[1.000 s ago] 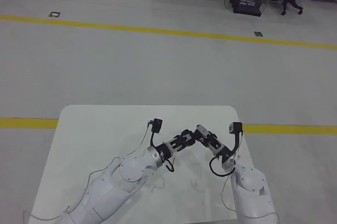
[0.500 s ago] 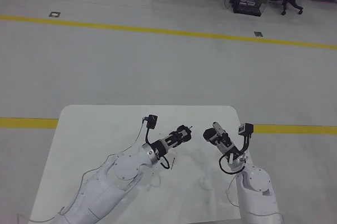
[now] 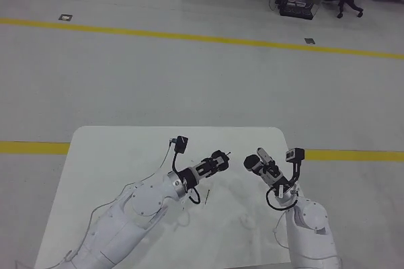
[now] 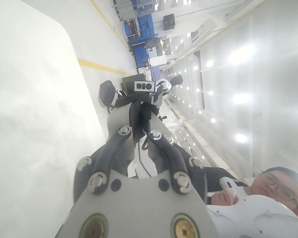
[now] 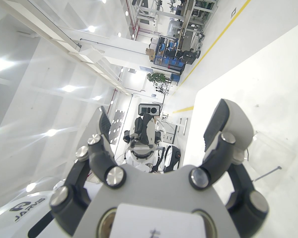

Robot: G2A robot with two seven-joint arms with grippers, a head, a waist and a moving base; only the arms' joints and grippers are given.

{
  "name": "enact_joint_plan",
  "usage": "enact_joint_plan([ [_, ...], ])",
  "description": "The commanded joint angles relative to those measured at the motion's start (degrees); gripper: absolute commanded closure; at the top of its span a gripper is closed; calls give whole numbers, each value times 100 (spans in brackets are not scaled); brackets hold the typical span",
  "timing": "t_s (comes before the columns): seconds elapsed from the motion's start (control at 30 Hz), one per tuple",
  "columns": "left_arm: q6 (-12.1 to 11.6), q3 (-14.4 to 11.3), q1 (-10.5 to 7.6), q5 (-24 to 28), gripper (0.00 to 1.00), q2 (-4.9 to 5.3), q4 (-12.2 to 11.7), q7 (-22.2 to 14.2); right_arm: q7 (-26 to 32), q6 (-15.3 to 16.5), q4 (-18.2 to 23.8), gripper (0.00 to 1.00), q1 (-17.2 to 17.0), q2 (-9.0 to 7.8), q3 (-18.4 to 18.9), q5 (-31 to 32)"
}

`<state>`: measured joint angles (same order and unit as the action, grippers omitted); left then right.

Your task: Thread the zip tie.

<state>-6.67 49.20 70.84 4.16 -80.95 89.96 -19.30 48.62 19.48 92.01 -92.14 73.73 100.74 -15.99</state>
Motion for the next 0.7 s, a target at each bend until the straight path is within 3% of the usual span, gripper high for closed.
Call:
enact_joint_plan([
  [0.0, -63, 50, 14, -173, 100, 26, 22, 28, 0, 0, 0, 0, 0, 0, 0, 0],
  [0.13, -297, 207, 88, -865, 100, 118, 127, 103, 86, -7, -22, 0, 8, -35, -77, 345],
  [0.27, -448, 321, 195, -1892, 100, 224, 264, 205, 133, 0, -155, 0, 87, -72, -166, 638],
  [0.47, -438, 335, 309, -3116, 100, 326, 420, 331, 193, 0, -247, 0, 188, -118, -409, 1146],
  [0.67, -412, 335, 299, -3256, 100, 332, 422, 355, 207, 0, -244, 0, 189, -121, -419, 1162],
])
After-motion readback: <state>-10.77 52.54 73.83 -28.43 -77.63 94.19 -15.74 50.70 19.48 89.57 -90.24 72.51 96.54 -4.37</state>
